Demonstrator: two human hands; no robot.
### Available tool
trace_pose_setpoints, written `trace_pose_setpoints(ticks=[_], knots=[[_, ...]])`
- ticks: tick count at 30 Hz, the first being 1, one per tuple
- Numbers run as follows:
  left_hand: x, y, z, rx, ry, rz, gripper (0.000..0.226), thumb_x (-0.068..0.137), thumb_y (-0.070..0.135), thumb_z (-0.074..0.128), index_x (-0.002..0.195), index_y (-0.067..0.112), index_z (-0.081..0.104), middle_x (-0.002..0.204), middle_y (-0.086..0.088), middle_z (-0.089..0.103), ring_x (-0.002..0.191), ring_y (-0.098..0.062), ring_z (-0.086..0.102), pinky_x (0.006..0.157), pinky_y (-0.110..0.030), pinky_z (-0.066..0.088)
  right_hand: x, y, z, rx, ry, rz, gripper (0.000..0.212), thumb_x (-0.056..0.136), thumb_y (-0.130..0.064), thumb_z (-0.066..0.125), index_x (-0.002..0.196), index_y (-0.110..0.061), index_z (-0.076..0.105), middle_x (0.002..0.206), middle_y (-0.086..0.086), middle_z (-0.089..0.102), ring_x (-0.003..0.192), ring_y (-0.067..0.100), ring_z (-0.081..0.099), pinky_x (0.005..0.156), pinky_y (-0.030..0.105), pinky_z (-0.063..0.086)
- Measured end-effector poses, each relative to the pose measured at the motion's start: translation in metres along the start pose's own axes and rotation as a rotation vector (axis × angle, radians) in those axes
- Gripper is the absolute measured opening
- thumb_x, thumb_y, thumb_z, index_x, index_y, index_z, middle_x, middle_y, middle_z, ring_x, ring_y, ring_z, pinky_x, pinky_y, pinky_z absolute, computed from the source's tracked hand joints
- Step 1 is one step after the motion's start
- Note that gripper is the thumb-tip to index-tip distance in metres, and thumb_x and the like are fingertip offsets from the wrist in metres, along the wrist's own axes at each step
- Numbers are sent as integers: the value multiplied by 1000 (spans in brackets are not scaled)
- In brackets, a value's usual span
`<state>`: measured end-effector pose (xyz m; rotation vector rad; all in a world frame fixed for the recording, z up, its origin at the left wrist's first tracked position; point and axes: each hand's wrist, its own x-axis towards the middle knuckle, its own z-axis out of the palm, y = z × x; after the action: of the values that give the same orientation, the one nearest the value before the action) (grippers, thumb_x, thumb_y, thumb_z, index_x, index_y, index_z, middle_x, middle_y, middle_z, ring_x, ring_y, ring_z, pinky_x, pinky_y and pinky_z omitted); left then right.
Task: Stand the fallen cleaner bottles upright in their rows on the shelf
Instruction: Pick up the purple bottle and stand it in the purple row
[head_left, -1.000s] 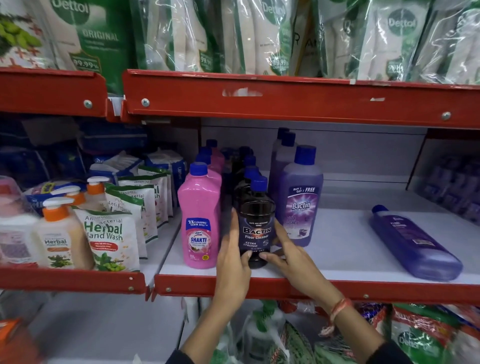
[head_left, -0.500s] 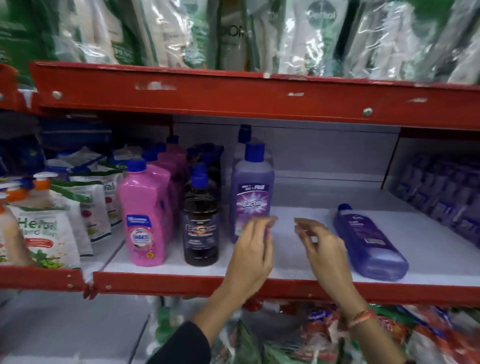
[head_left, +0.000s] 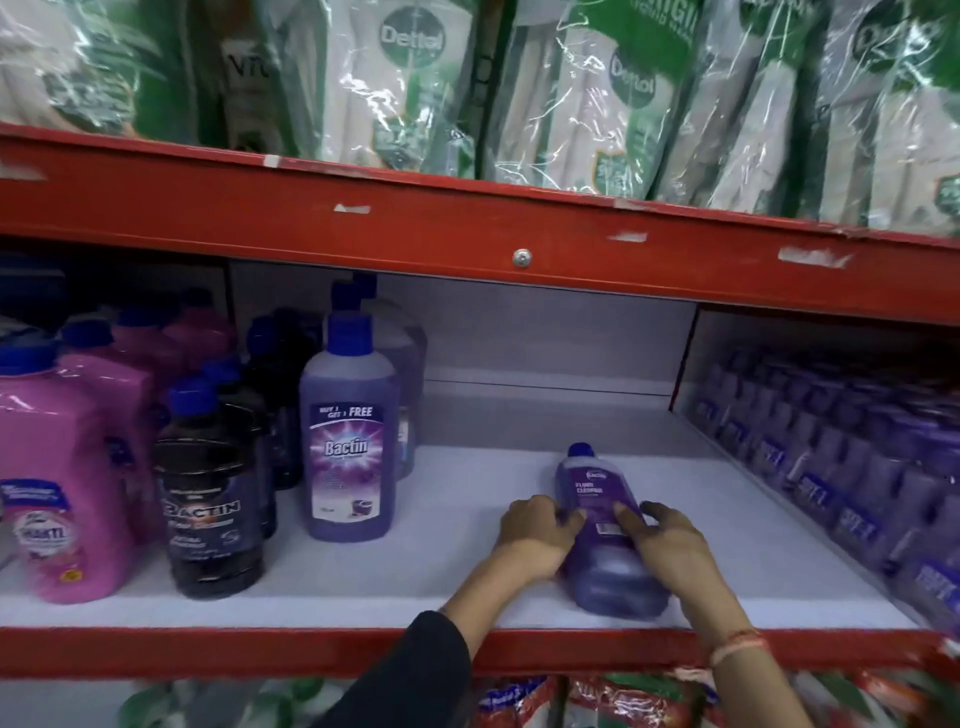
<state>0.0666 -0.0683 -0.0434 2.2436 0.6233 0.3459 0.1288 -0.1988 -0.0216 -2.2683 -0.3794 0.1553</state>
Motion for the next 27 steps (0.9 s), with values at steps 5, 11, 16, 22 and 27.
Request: trace_pose_setpoints(ticks=[5, 11, 16, 22, 27], knots=[[-4, -1, -7, -350, -127, -79, 48, 63, 56, 75, 83, 13, 67, 89, -12, 72, 80, -30, 68, 73, -41, 58, -9, 2, 7, 191, 60, 4, 60, 83, -35, 70, 133, -6, 53, 125, 22, 64, 113, 39, 60, 97, 44, 48], [-41, -18, -30, -701, -44, 144, 45, 69, 10, 79, 101, 37, 61, 96, 2, 71, 83, -10, 67, 70, -17, 57, -42, -7, 17, 354, 227, -192, 69, 79, -39, 73, 138, -12, 49, 127, 9, 66, 99, 27, 66, 81, 34, 51], [-72, -36, -71, -650, 135, 290, 78, 64, 5, 82, 131, 29, 48, 103, 9, 66, 83, -3, 70, 68, -16, 57, -71, -34, 32, 589, 118, -363, 63, 79, -25, 74, 137, -17, 51, 104, -3, 65, 78, -1, 64, 49, 1, 48], [-107, -80, -102, -622, 366, 364, 75, 64, 4, 82, 118, 46, 51, 120, -2, 61, 106, -9, 64, 87, -23, 55, -101, -64, 76, 771, -33, -490, 62, 77, -18, 74, 132, -27, 48, 101, -19, 65, 83, -16, 66, 58, 4, 51], [-123, -109, -124, -589, 463, 373, 76, 66, 0, 78, 120, 44, 47, 118, 3, 57, 106, 1, 62, 83, -10, 51, -113, -85, 109, 742, -112, -566, 54, 75, -25, 74, 122, -40, 50, 110, -12, 67, 91, -11, 66, 67, 6, 53]])
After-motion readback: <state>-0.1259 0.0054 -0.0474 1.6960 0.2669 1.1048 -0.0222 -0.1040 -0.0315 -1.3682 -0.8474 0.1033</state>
